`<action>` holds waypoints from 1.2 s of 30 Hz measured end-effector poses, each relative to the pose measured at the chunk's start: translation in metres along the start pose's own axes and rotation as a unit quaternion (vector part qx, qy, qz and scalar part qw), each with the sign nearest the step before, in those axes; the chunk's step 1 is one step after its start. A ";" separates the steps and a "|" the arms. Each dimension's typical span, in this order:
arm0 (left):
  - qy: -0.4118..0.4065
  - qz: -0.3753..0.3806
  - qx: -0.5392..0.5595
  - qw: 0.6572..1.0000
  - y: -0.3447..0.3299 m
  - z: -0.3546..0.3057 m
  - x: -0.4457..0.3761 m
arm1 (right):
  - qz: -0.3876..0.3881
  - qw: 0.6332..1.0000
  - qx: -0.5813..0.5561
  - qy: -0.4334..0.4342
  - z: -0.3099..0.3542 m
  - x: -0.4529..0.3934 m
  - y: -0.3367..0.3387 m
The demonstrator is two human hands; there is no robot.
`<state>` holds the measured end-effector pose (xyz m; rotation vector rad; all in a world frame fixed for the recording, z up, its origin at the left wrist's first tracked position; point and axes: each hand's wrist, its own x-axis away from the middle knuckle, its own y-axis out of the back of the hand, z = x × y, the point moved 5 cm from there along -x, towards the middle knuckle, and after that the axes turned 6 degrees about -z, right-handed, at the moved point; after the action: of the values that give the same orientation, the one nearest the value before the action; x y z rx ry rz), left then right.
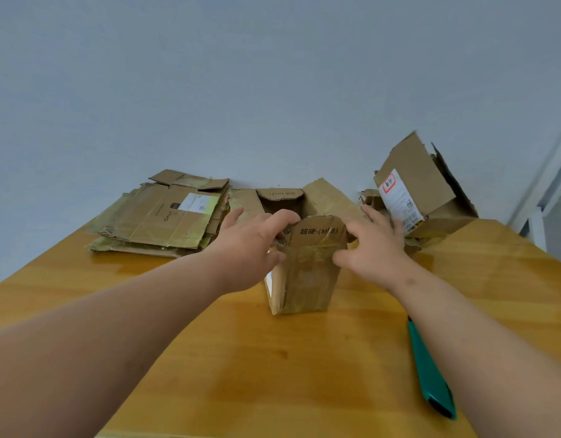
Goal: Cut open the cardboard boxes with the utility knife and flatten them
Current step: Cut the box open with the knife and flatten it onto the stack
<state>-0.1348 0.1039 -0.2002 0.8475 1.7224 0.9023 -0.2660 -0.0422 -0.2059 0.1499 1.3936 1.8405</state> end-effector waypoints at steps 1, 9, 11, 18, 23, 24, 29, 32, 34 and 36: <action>-0.006 -0.006 -0.002 1.000 0.000 0.000 0.000 | 0.012 1.000 -0.015 -0.001 -0.003 0.000 0.001; 0.037 -0.151 0.104 0.982 0.022 0.010 -0.002 | -0.012 0.933 -0.342 -0.110 -0.031 0.011 -0.005; 0.068 -0.211 0.151 0.963 0.032 0.019 -0.001 | -0.036 0.885 -0.432 -0.172 -0.044 0.014 -0.008; 0.137 0.038 0.172 0.975 0.010 0.043 0.011 | -0.041 0.769 -0.585 -0.256 -0.062 0.018 -0.032; 0.099 0.131 0.078 0.983 -0.010 0.043 0.024 | -0.038 0.773 -0.557 -0.301 -0.076 0.024 -0.042; 0.090 0.123 0.055 0.987 -0.012 0.041 0.022 | -0.051 0.789 -0.527 -0.312 -0.080 0.026 -0.042; 0.021 0.133 -0.061 0.989 -0.022 0.024 0.015 | -0.123 0.868 -0.292 -0.381 -0.097 0.042 -0.035; -0.016 0.126 -0.115 0.985 -0.029 0.013 0.011 | -0.088 0.839 -0.396 -0.362 -0.095 0.046 -0.044; -0.018 0.109 -0.143 0.983 -0.030 0.010 0.007 | -0.054 0.795 -0.490 -0.353 -0.090 0.049 -0.045; -0.024 0.097 -0.165 0.981 -0.029 0.008 0.004 | -0.007 0.765 -0.557 -0.324 -0.081 0.049 -0.045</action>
<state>-0.1317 0.0945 -0.2292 0.8139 1.4129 1.2477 -0.3185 -0.0681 -0.2924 0.1274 -0.2728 2.0143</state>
